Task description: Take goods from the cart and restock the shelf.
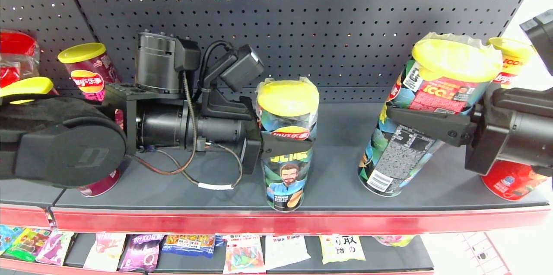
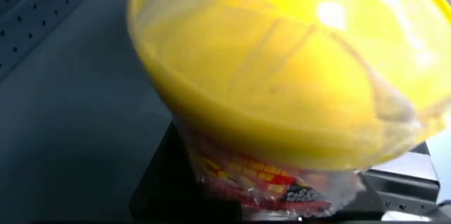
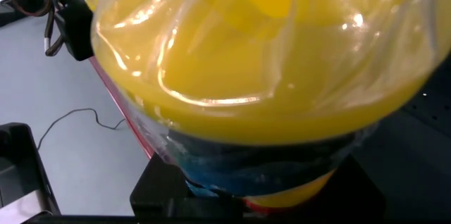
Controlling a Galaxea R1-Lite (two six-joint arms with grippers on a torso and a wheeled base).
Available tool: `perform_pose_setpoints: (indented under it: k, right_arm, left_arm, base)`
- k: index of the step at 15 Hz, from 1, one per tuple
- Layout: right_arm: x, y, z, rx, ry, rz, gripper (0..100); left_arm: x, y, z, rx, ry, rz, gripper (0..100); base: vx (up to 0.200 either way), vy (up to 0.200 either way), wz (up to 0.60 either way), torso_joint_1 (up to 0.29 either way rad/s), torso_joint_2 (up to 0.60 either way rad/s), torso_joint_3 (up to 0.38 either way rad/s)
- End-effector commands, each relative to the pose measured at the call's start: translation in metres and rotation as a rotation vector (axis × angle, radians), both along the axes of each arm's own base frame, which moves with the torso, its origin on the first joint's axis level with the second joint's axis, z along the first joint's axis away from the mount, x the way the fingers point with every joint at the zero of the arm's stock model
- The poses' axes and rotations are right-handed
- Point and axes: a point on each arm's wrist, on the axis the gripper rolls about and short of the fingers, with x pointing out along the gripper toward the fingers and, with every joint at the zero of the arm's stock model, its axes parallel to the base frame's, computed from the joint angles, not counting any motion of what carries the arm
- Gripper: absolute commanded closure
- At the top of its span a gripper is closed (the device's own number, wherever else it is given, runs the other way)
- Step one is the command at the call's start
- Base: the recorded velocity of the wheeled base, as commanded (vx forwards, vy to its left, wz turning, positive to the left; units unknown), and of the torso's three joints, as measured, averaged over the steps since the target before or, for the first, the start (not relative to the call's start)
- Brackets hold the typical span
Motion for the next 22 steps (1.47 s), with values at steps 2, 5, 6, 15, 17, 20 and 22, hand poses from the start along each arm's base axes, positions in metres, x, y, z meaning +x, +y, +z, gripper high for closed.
perform_pose_setpoints:
  k: [2,5,6,15,17,20,22]
  right_arm:
    - [0.0,0.0,0.0,0.0,-0.001,0.0,100]
    - [0.001,0.001,-0.001,-0.002,0.003,0.005,100]
    - [0.001,0.001,-0.001,-0.002,0.003,0.005,100]
    - [0.0,0.001,0.0,-0.001,0.002,0.007,100]
    - [0.0,0.001,0.0,-0.002,0.002,0.005,100]
    - [0.0,0.001,0.0,-0.002,0.002,0.005,100]
    - [0.0,0.001,0.0,-0.001,0.002,0.007,100]
  left_arm:
    - [-0.007,0.005,-0.003,0.009,0.011,0.002,100]
    - [-0.007,0.005,-0.001,-0.008,-0.013,-0.009,100]
    - [-0.008,0.006,-0.002,-0.007,-0.01,-0.013,100]
    - [-0.002,0.009,-0.012,-0.001,0.023,-0.034,100]
    - [-0.002,0.008,-0.012,-0.008,0.015,-0.039,100]
    - [0.001,0.007,-0.016,-0.003,0.023,-0.04,100]
    - [0.004,0.004,-0.018,-0.01,0.011,-0.04,100]
  base:
    - [0.0,0.0,0.0,0.0,0.0,0.0]
    - [0.0,0.0,0.0,0.0,0.0,0.0]
    - [0.0,0.0,0.0,0.0,0.0,0.0]
    - [0.0,0.0,0.0,0.0,0.0,0.0]
    - [0.0,0.0,0.0,0.0,0.0,0.0]
    - [0.0,0.0,0.0,0.0,0.0,0.0]
    - [0.0,0.0,0.0,0.0,0.0,0.0]
